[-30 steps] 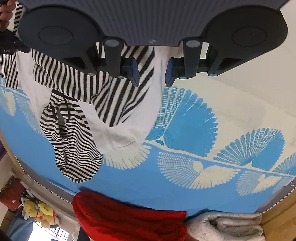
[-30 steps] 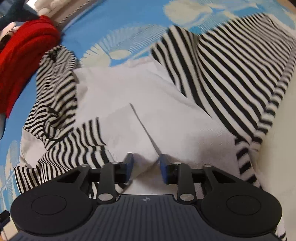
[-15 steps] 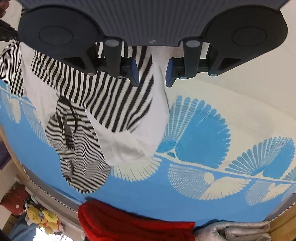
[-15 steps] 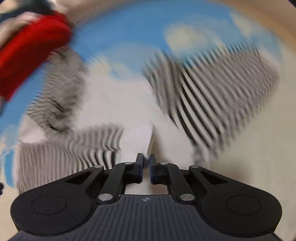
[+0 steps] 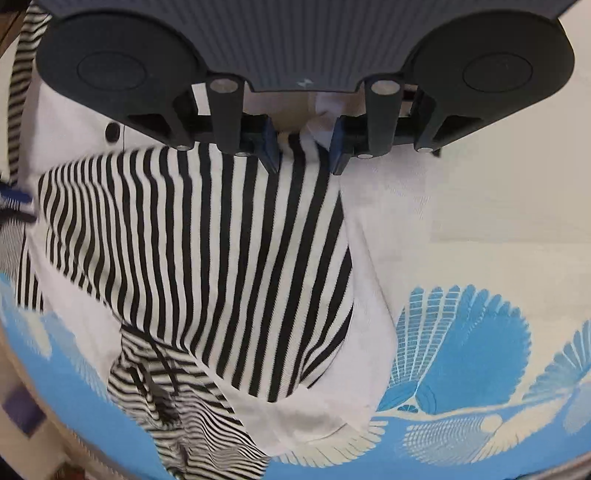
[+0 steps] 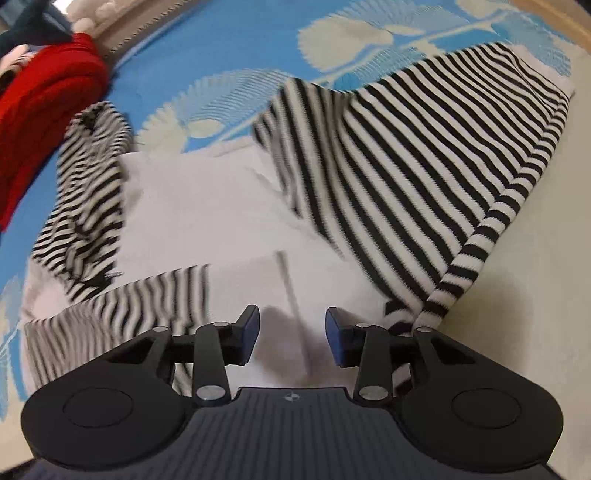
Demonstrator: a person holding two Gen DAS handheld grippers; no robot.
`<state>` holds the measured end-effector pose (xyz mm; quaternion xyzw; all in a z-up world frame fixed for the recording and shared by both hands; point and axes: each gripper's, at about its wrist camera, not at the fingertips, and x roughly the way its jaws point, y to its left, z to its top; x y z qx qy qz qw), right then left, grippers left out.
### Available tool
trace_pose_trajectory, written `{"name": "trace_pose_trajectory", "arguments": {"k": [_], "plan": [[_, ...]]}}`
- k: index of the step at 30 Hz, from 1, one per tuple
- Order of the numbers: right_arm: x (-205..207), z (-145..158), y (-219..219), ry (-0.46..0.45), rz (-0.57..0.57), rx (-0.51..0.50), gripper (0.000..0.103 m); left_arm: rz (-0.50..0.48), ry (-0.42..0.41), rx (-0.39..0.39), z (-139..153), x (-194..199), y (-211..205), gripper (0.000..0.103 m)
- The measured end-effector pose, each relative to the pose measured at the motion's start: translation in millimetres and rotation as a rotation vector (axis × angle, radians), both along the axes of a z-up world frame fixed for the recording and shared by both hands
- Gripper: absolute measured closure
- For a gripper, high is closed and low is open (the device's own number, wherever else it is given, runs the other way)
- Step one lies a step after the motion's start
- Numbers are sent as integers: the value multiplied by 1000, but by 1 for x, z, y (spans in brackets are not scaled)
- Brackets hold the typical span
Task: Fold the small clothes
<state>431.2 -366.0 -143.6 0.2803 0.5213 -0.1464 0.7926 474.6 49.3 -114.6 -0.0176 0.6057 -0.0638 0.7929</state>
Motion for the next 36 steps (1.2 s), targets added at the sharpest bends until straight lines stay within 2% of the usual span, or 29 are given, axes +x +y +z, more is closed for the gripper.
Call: {"name": "trace_pose_trajectory", "arguments": {"k": [3,8,10,11,12,13,14,15,17,21,23,26,28,30,33,36], "plan": [[4,-3,-3,-21,-6,10,56,-20,-16,13,6,1,-2,69],[15,-8,-4,-67,13,26,56,23,-43,-13,14,9,-1,68],[20,-8,0,-79,45,11,62,34,-56,-15,19,11,-1,68],[22,-8,3,-81,65,1,73,40,-62,-16,20,12,0,68],[23,-8,6,-85,93,-3,79,47,-66,-15,21,13,0,68],[26,-8,9,-90,112,-8,79,53,-67,-15,22,14,0,68],[26,-8,12,-94,131,-24,88,61,-67,-13,22,14,1,68],[27,-7,15,-95,149,-42,103,70,-69,-11,23,15,2,68],[24,-5,14,-105,139,-50,103,85,-74,-9,24,16,4,68],[12,15,3,-155,27,-106,103,106,-78,-4,24,17,8,68],[8,19,3,-115,-1,-169,103,108,-77,-2,23,18,8,68],[5,12,1,-47,-33,-165,100,109,-73,0,21,18,6,68],[-2,19,3,-83,-71,-187,86,103,-72,-1,20,18,3,68],[-5,28,14,-132,-37,-223,60,94,-71,-1,20,18,0,68],[-8,37,30,-181,62,-209,53,81,-73,-4,21,17,-5,68],[-8,29,34,-122,131,-104,50,54,-69,-4,19,16,-11,68]]}}
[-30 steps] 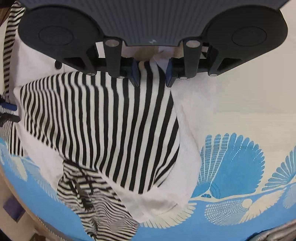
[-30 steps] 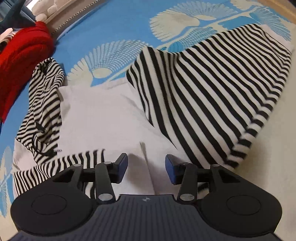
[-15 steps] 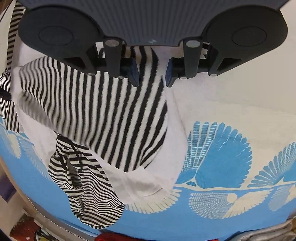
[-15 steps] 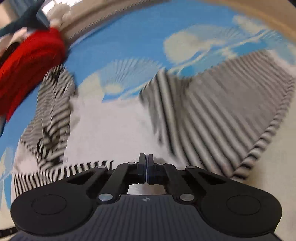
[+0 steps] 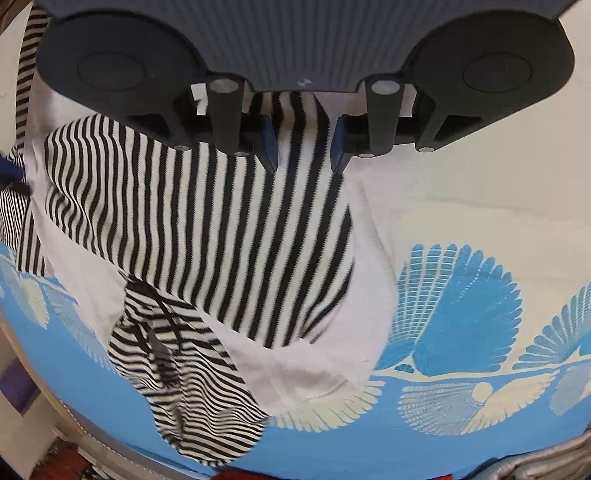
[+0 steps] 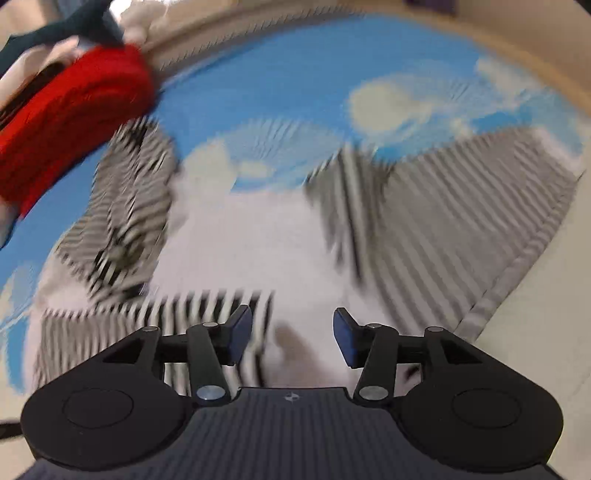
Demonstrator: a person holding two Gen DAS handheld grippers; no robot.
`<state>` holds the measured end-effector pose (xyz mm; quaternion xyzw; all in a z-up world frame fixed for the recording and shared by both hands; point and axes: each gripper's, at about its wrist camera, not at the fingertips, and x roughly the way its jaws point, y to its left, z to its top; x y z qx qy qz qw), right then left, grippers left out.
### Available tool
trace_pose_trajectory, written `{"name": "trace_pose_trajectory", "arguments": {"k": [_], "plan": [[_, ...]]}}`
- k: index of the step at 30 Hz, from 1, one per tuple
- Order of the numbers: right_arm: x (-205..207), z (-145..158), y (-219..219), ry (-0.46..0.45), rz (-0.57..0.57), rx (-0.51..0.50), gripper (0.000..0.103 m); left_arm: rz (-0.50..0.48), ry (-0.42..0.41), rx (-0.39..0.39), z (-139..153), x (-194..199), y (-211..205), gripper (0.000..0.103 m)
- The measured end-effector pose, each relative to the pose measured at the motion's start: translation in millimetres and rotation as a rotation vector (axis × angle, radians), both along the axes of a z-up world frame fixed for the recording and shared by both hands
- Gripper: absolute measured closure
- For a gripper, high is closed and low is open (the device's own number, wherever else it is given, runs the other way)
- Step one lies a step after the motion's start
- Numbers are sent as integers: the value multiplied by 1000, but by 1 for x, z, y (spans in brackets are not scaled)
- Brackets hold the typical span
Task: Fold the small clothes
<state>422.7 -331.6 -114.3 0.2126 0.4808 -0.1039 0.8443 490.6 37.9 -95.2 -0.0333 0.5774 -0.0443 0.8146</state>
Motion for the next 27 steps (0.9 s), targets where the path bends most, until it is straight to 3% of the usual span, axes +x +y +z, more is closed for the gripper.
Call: {"name": "trace_pose_trajectory", "arguments": {"k": [3,5,11,17,23,27], "plan": [[1,-26,3,186,67,46,49,-28,3,13,-2,-2,-6,68],[-1,-28,1,197,64,30,45,-38,3,19,-2,-3,-9,68],[-5,-7,-15,125,15,15,45,-54,-12,23,1,-6,-20,61],[-11,-4,-52,76,-70,-8,46,-89,37,60,-22,-10,-29,61],[-23,7,-134,-57,-260,-32,49,-93,4,43,-9,-12,-37,61],[-37,3,-199,-80,-417,-18,50,-103,-10,49,-5,-11,-46,61]]}}
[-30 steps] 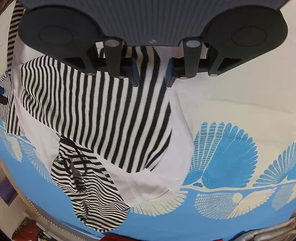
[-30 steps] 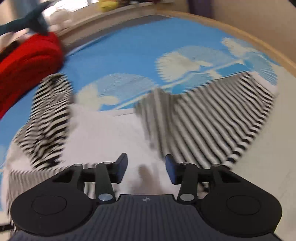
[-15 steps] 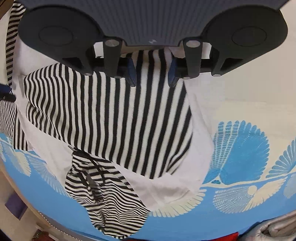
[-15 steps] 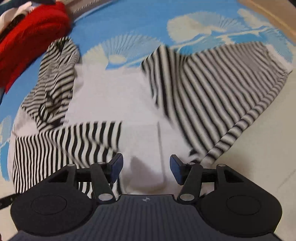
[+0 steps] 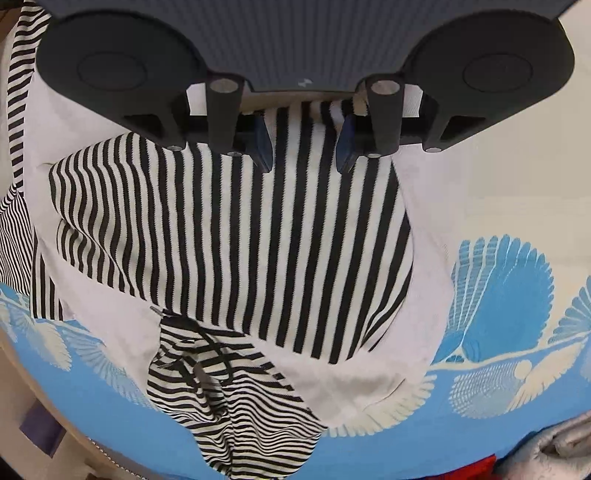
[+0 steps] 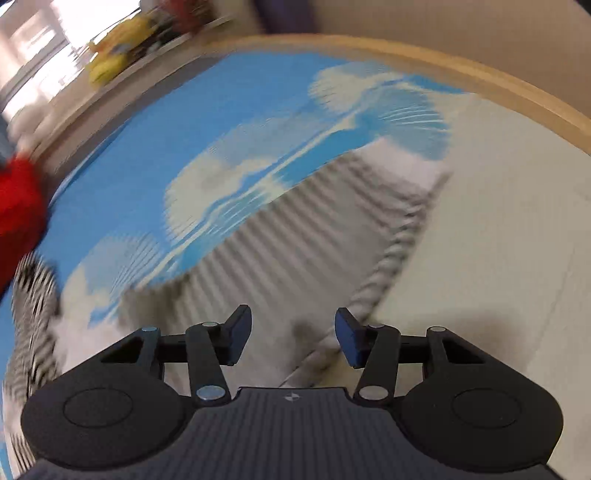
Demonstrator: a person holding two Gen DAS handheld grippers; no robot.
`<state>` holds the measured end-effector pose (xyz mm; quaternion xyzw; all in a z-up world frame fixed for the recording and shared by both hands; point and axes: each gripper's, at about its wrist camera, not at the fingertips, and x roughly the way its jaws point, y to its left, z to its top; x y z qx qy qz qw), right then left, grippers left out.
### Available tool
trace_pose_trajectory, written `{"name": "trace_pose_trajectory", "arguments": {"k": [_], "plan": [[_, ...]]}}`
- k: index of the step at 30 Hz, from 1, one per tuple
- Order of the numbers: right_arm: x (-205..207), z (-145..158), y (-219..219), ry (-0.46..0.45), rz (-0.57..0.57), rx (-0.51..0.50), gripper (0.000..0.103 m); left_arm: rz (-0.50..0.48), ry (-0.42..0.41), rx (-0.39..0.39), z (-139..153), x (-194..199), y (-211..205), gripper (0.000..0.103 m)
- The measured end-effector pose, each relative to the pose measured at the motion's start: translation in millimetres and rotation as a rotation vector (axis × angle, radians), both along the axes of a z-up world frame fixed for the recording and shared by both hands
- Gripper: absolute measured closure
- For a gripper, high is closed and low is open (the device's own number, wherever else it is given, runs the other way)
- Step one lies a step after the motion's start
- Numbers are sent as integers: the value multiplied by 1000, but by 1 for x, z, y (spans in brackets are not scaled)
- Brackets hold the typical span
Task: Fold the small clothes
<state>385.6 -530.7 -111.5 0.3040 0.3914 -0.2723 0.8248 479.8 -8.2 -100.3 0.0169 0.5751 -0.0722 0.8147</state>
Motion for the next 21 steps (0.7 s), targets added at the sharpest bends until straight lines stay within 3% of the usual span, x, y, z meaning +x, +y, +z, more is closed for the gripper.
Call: {"name": "trace_pose_trajectory", "arguments": {"k": [7,10,13,14,15,16,17,21], "plan": [[-7,-38,-76,10,-115,13,50,-7,-14,6,2,0,-7,61],[-8,-56,-85,13,-152,42,50,-11,-12,17,0,0,-6,61],[-1,-60,-81,-7,-163,8,49,-14,-13,42,-2,0,-6,61],[1,-61,-78,-7,-168,-5,53,-17,-15,49,-3,-1,-5,61],[3,-59,-74,-13,-171,-11,75,-19,-16,54,-3,-1,-6,61],[5,-60,-72,-29,-161,3,91,-20,-16,54,-3,-2,-5,61],[8,-60,-71,-38,-152,25,98,-21,-16,51,-3,-2,-5,61],[12,-40,-58,-30,-198,-33,99,-27,-24,40,2,-4,-4,61]]}}
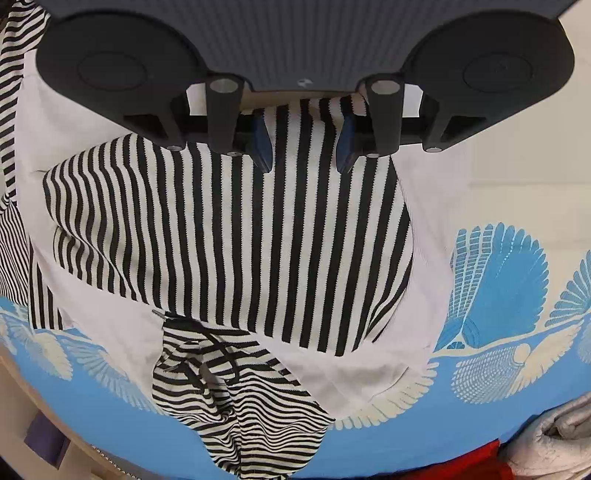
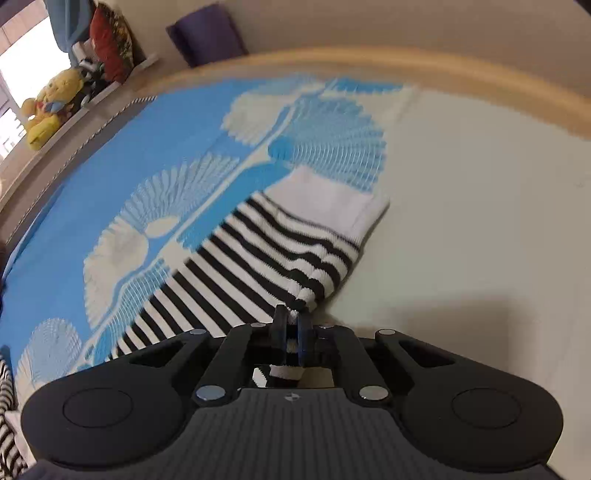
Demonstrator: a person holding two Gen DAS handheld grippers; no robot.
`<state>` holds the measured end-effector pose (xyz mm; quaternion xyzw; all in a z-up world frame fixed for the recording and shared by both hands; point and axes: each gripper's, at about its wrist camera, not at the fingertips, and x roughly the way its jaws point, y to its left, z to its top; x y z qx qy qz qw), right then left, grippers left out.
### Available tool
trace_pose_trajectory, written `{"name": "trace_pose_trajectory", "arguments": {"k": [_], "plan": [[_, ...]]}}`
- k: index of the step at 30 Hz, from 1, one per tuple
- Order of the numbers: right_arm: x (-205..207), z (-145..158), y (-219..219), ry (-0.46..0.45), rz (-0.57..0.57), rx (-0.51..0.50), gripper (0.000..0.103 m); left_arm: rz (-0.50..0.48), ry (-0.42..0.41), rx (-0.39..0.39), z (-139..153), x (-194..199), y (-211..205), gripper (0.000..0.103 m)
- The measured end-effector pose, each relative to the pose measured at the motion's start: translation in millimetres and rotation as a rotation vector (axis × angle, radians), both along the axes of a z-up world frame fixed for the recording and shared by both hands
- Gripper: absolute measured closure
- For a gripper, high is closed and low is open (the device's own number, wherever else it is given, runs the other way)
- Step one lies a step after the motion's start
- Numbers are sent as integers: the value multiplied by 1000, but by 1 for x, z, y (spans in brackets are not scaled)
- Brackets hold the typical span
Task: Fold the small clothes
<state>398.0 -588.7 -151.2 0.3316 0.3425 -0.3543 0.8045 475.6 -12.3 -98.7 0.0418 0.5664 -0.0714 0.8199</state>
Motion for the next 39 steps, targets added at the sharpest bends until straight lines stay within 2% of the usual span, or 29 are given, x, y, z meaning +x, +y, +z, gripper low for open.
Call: {"name": "trace_pose_trajectory", "arguments": {"k": [3,7,9,11,13,14,17,18,20,22,23,24,26,27,28,29,30,32,35,39], "plan": [[2,41,16,-35,-6,-2,99,-6,2,-2,2,-3,1,61],[-8,107,56,-167,55,-35,99,1,-5,-29,9,-4,2,61],[-18,124,78,-178,44,7,99,2,-8,-40,11,-5,1,61],[-22,130,101,-191,73,40,99,5,-8,-45,12,-5,1,61],[-23,127,120,-195,112,6,99,18,-10,-53,14,-4,3,61],[-22,121,128,-180,119,-12,99,25,-13,-56,15,-3,5,61],[-7,103,143,-70,98,40,99,47,-27,-56,20,-1,12,61],[2,104,155,-59,142,-4,99,59,-35,-56,22,0,16,61],[19,115,203,-63,323,-152,99,91,-45,-54,25,3,25,61],[26,124,262,-132,559,-272,99,125,-54,-51,28,6,35,61],[27,125,292,-161,690,-298,98,145,-57,-48,29,8,39,61],[28,122,321,-174,847,-280,93,167,-58,-47,30,10,44,61],[27,107,368,-145,1152,-160,85,209,-53,-55,29,14,53,56],[25,94,388,-98,1287,-69,76,233,-46,-63,28,17,58,53],[23,80,404,-28,1384,30,74,256,-40,-69,28,19,61,45],[21,66,414,54,1434,98,73,280,-35,-78,27,20,65,43],[19,54,420,132,1441,126,71,297,-30,-90,26,22,68,43],[21,42,418,203,1377,129,70,319,-21,-112,24,23,71,43],[31,41,398,202,1254,139,63,357,-13,-164,22,24,76,44],[40,49,369,179,1076,110,61,425,-20,-274,18,28,84,44]]}}
